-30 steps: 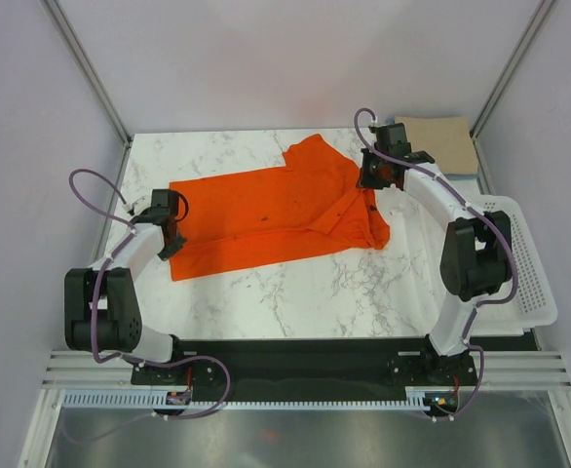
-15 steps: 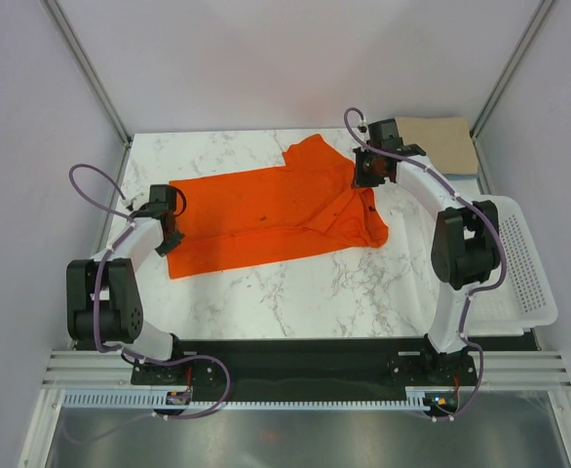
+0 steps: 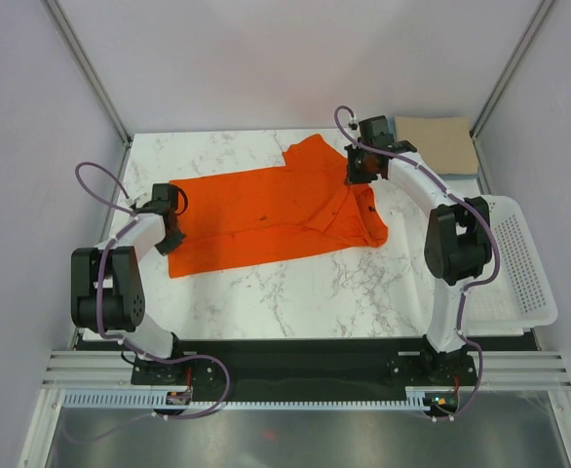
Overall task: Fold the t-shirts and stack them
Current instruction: Fold the tshirt
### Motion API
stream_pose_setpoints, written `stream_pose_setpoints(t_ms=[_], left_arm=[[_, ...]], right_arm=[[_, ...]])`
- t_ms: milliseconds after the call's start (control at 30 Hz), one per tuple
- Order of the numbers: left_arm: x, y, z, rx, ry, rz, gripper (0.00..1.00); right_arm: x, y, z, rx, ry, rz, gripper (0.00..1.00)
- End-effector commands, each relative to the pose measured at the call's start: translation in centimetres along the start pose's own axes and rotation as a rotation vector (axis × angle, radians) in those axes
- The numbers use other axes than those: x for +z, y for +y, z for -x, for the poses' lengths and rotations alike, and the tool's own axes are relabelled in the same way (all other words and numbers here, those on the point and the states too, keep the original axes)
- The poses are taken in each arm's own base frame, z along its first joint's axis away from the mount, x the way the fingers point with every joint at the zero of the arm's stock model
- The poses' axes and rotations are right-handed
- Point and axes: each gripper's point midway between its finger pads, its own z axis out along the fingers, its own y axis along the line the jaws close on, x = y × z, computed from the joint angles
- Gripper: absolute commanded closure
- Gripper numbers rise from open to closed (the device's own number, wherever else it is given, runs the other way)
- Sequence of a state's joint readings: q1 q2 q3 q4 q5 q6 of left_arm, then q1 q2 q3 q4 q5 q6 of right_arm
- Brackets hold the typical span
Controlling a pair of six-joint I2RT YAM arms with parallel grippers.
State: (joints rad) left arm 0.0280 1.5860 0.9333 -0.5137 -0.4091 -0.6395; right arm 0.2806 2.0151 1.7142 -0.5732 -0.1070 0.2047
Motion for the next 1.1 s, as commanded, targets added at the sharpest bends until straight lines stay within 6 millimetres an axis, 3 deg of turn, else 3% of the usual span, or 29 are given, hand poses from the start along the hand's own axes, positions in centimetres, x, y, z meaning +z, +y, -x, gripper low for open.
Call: stream_pose_setpoints(t_ms=[0, 133, 200, 233, 300, 333, 433, 467, 533, 567, 633, 667, 733, 800, 933, 1033, 1067], left_arm=[[0.1, -0.2, 1.6, -0.003, -0.045, 0.002, 0.92], [0.3, -0.2, 1.8, 0.005, -0.050, 0.012, 0.90], [0.2, -0.4, 2.2, 0.010, -0.057, 0.007, 0.82], [0.1, -0.5, 2.5, 0.010, -0.057, 0.000, 0.62], [-0.4, -0.9, 2.8, 0.012, -0.056, -0.021, 0.43], [-0.6, -0.9, 3.1, 0.011, -0.060, -0.024, 0.27], [-1.8, -1.0, 4.7, 0.012, -0.096, -0.036, 0.25], [-2.1, -1.0, 5.0, 0.013, -0.106, -0.039, 0.25], [-3.4, -1.1, 5.9, 0.002, -0.139, -0.070, 0.25], [-3.9, -1.6, 5.9, 0.003, -0.133, -0.107, 0.25], [-5.6, -2.3, 6.4, -0.002, -0.148, -0.179, 0.25], [-6.3, -3.2, 5.8, 0.001, -0.123, -0.247, 0.25], [-7.4, -4.4, 4.8, -0.019, -0.088, -0.341, 0.25], [-7.9, -6.4, 2.8, -0.024, 0.002, -0.461, 0.26], [-6.4, -7.4, -0.6, -0.043, 0.130, -0.500, 0.26], [-4.7, -7.2, -1.8, -0.039, 0.164, -0.462, 0.25], [-4.2, -6.9, -1.8, -0.037, 0.161, -0.437, 0.24]], right_arm=[[0.1, -0.4, 1.6, -0.023, -0.037, -0.030, 1.00], [0.5, -0.3, 2.6, -0.036, -0.059, -0.026, 1.00], [1.3, -0.2, 2.8, -0.040, -0.070, -0.017, 0.99], [1.7, -0.1, 3.0, -0.053, -0.076, -0.010, 0.98], [2.2, -0.3, 2.9, -0.058, -0.071, -0.023, 0.89], [2.1, -0.4, 3.1, -0.056, -0.074, -0.031, 0.83], [-0.3, -0.7, 4.3, -0.032, -0.096, -0.077, 0.61], [-2.1, -0.7, 4.5, -0.006, -0.103, -0.091, 0.54], [-3.7, -1.3, 4.3, 0.016, -0.106, -0.141, 0.50], [-5.1, -1.5, 3.4, 0.028, -0.086, -0.153, 0.43], [-6.1, -1.8, 2.0, 0.018, -0.052, -0.167, 0.42], [-6.8, -1.9, 0.2, 0.000, -0.015, -0.162, 0.42], [-6.8, -2.7, -2.9, -0.061, 0.062, -0.169, 0.41], [-7.0, -3.4, -4.7, -0.108, 0.109, -0.181, 0.40], [-6.2, -3.8, -8.9, -0.148, 0.215, -0.146, 0.41], [-5.8, -4.2, -10.5, -0.171, 0.230, -0.142, 0.41], [-5.4, -4.3, -10.0, -0.179, 0.193, -0.146, 0.41]])
